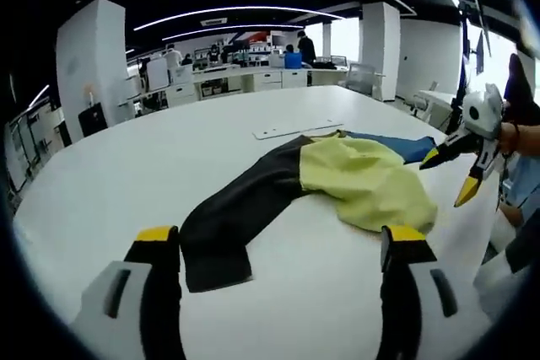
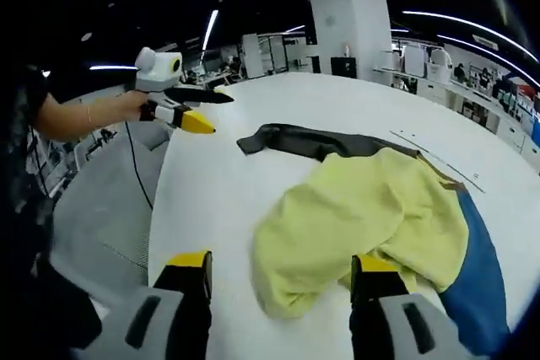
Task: Fold the garment on the visible template until the final outline fits inside the template.
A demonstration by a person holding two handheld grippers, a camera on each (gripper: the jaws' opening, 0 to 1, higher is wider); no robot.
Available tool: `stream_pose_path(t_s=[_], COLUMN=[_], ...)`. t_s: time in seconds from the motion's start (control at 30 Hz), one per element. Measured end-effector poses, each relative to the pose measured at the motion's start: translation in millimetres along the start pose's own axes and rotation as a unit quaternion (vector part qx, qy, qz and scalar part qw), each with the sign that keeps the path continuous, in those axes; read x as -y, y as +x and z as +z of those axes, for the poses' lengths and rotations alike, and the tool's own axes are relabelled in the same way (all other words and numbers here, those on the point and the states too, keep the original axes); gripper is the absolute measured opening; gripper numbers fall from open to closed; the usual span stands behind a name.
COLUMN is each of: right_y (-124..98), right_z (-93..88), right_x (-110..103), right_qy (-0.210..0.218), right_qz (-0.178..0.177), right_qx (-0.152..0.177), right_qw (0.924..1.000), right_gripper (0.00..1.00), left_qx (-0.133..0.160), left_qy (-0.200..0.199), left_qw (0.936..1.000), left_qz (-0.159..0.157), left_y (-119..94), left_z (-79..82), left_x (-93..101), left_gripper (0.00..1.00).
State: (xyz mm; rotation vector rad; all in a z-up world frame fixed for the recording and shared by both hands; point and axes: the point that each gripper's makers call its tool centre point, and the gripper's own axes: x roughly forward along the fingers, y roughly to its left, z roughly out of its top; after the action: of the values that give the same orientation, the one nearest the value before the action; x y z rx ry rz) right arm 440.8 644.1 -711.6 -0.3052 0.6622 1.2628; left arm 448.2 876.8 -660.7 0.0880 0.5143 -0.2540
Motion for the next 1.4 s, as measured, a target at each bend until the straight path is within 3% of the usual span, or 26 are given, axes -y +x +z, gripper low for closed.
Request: stream_pose_path(t_s=[0.23, 0.43, 0.63, 0.73, 0.8, 1.03, 1.17, 1.27, 1.33, 1.4], right_y=[24.8, 41.7, 45.7, 43.8, 42.4, 26.7, 20.9, 18.5, 21.7, 28.4], right_z=[-19.3, -32.8, -33.9, -29.4, -23.8, 25.0, 60.2, 73.8, 82.2, 87.8], right_x=[-3.2, 9.8, 22.5, 33.2, 36.3, 45.2, 64.9, 91.1, 99.5, 107.8], right_qy=[-0.078, -0.113, -0.101, -0.047, -0.005, 0.03, 0.077, 0.076, 0.076, 0.117], right_qz=[0.0, -0.031, -0.049, -0.068, -0.066, -0.067, -0.077, -0.118, -0.119, -0.115], right_qx=[-0.046, -0.072, -0.07, -0.054, -0.039, 0.002, 0.046, 0.039, 0.046, 0.051], right_qw=[0.9959, 0.9905, 0.9912, 0.9951, 0.9971, 0.9973, 0.9929, 0.9894, 0.9889, 0.9851], right_gripper=[0.38, 0.27, 0.1, 0.0, 0.0, 0.0, 0.0, 0.0, 0.0, 0.0], left_qx=[-0.014, -0.019, -0.019, -0.02, -0.021, -0.032, -0.026, -0.025, -0.026, -0.027], left_qy=[0.023, 0.028, 0.032, 0.035, 0.043, 0.058, 0.049, 0.046, 0.042, 0.039], left_qw=[0.9996, 0.9993, 0.9992, 0.999, 0.9987, 0.9972, 0.9982, 0.9984, 0.9985, 0.9986], left_qz=[-0.009, -0.015, -0.015, -0.02, -0.021, -0.033, -0.024, -0.021, -0.022, -0.022], left_y=[-8.5, -14.3, -17.8, -17.8, -16.1, -12.9, -12.5, -12.9, -13.2, -13.0], left_z=[-11.4, -17.1, -18.9, -21.4, -24.2, -31.7, -29.9, -30.7, -32.7, -34.5], left_x=[15.1, 23.8, 26.4, 30.1, 31.8, 41.5, 40.0, 39.3, 39.8, 40.0], left_gripper=[0.92, 0.88, 0.86, 0.84, 0.82, 0.78, 0.76, 0.75, 0.73, 0.73])
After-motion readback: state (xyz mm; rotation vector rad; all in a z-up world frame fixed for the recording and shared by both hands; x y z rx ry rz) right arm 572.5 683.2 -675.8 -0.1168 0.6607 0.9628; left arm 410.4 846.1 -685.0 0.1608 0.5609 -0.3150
